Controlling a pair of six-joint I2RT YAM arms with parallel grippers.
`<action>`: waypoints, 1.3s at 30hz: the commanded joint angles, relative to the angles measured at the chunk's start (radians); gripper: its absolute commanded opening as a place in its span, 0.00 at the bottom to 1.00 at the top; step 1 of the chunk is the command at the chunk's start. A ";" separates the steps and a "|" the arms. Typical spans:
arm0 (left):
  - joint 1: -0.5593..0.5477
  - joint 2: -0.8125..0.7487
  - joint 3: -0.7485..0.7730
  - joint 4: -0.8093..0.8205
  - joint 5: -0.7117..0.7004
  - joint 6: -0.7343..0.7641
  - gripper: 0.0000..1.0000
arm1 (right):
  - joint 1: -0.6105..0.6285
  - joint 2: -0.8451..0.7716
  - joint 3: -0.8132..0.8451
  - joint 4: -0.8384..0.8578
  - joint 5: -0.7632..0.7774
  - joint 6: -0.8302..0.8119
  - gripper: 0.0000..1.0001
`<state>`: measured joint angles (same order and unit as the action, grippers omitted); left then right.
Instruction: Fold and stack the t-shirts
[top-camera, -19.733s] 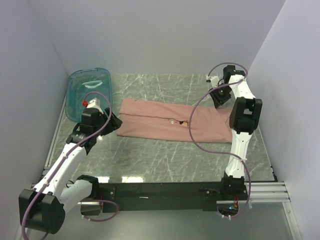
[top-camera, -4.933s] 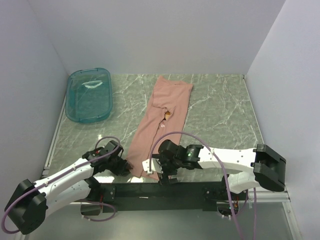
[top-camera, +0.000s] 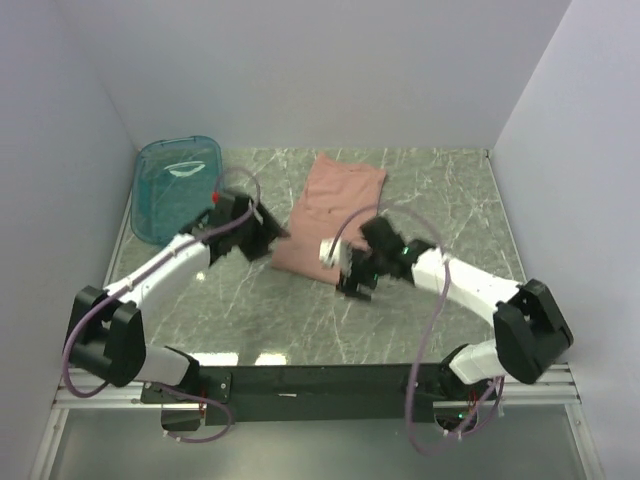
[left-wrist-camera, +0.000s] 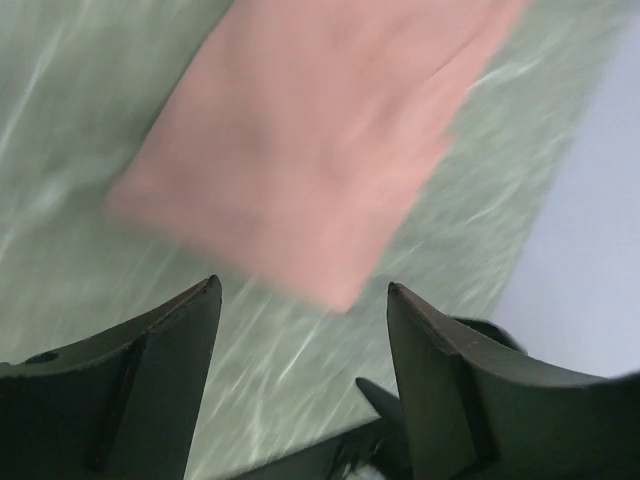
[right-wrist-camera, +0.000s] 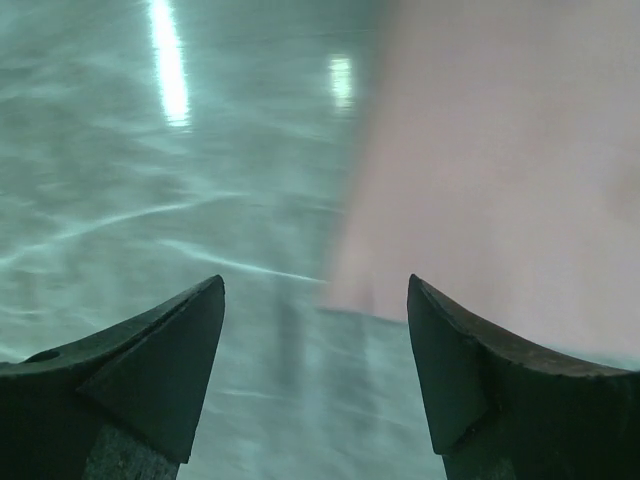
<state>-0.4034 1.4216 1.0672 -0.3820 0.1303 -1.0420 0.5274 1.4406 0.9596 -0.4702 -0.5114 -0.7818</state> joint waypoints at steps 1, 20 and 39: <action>-0.070 -0.059 -0.197 -0.008 0.005 -0.156 0.72 | 0.164 -0.080 -0.159 0.192 0.254 0.077 0.80; -0.127 0.215 -0.158 0.063 -0.199 -0.388 0.61 | 0.240 0.087 -0.190 0.369 0.496 0.248 0.75; -0.121 0.306 -0.124 0.129 -0.225 -0.331 0.15 | 0.235 0.167 -0.164 0.347 0.470 0.271 0.25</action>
<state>-0.5289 1.7123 0.9298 -0.2737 -0.0589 -1.3979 0.7597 1.5833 0.7715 -0.1127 -0.0433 -0.5205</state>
